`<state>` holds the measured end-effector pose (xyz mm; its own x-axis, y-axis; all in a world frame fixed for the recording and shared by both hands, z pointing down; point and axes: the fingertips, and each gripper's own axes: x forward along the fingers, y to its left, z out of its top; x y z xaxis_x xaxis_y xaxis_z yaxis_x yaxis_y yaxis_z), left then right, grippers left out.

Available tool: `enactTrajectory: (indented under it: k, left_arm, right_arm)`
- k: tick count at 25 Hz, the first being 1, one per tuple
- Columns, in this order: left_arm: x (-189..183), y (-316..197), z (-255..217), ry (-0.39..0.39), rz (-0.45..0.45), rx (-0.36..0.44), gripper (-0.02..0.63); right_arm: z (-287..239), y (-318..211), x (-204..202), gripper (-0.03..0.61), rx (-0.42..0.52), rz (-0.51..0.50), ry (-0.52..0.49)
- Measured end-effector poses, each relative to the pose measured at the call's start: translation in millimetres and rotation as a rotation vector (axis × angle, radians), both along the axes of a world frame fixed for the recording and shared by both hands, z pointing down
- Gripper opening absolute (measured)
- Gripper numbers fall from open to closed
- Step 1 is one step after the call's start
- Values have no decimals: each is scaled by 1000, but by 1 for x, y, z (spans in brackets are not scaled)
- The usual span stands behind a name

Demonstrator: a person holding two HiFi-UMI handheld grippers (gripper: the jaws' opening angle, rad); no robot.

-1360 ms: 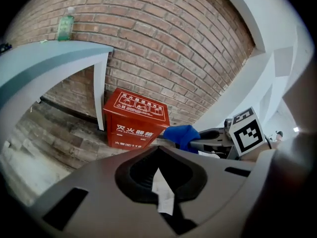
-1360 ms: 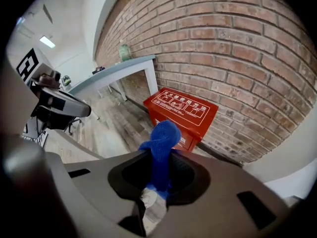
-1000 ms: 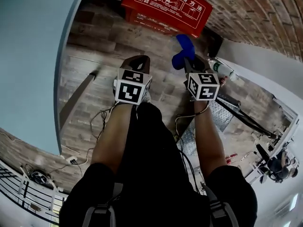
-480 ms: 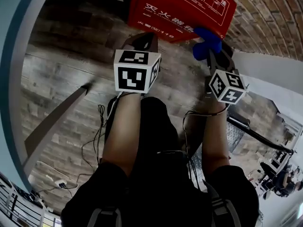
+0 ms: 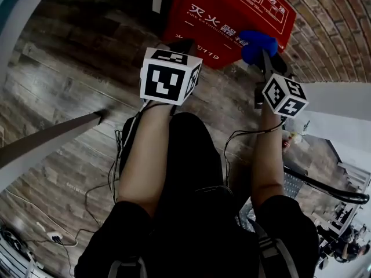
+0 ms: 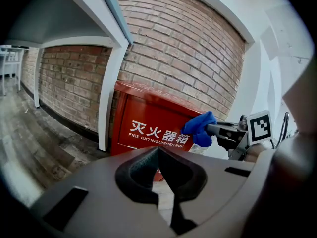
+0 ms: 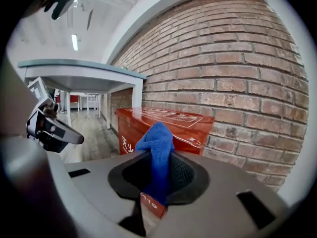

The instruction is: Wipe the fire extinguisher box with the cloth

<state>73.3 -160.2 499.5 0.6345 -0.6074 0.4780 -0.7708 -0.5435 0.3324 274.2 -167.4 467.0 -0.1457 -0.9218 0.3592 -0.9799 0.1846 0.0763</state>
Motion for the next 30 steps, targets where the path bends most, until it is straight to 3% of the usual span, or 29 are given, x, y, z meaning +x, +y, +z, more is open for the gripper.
enactTrajectory:
  k: [9,15,24,30]
  left_arm:
    - [-20,3,-11,5,-53,26,8]
    - [-45,4,-16,-8,-91,28,8]
    - [-83,18,-17,-71,-118,25,8]
    - [-84,27,-22,-85,-119,38,8]
  right_arm:
    - [-3,-34,-51,83,34,-38,-173]
    - [0,-71,-109,83,43,-82,-138]
    - [-8,-121,-198,83,56,-145,-163]
    - [3,-142,-230,83,74,-129,-101]
